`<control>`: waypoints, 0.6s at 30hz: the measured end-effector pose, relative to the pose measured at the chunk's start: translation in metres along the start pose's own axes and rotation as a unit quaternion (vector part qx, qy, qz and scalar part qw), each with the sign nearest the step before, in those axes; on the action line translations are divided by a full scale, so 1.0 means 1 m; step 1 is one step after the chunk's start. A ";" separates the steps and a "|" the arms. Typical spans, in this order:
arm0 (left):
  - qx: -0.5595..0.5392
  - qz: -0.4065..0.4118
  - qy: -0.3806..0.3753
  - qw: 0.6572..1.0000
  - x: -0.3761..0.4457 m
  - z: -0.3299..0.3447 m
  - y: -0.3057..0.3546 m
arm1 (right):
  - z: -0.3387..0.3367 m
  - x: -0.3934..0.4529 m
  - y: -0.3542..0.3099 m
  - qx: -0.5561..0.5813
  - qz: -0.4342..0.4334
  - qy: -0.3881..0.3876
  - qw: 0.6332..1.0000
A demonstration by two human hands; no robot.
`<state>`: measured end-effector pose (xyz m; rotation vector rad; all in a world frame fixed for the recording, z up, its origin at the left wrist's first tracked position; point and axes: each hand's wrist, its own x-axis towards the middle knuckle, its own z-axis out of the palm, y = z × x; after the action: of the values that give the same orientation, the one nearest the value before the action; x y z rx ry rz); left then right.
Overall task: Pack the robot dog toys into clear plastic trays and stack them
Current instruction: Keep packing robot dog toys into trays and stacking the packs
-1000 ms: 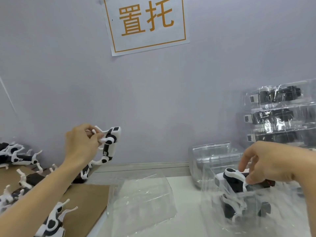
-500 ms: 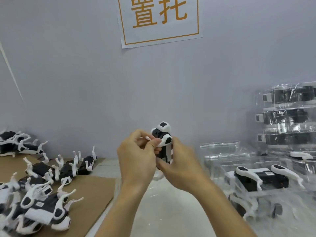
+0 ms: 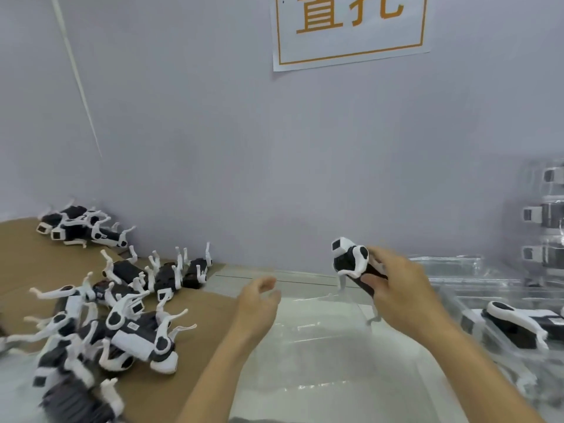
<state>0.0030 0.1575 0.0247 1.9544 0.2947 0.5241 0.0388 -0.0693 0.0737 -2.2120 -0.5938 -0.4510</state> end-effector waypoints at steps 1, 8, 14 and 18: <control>-0.008 -0.003 0.003 1.000 0.001 0.003 -0.005 | 0.001 0.000 -0.002 -0.029 -0.017 -0.026 0.999; -0.078 0.046 0.001 0.996 -0.005 0.000 -0.012 | 0.013 -0.002 -0.015 -0.152 -0.068 -0.070 0.984; -0.138 0.066 -0.055 0.987 -0.009 0.005 -0.017 | 0.025 -0.002 -0.021 -0.026 -0.093 -0.066 0.993; -0.150 0.006 -0.081 0.985 -0.011 0.014 -0.025 | 0.039 -0.010 -0.008 -0.080 -0.039 -0.177 0.980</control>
<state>0.0010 0.1526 -0.0058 1.6929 0.0934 0.3905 0.0313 -0.0375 0.0496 -2.4512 -0.8596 -0.1455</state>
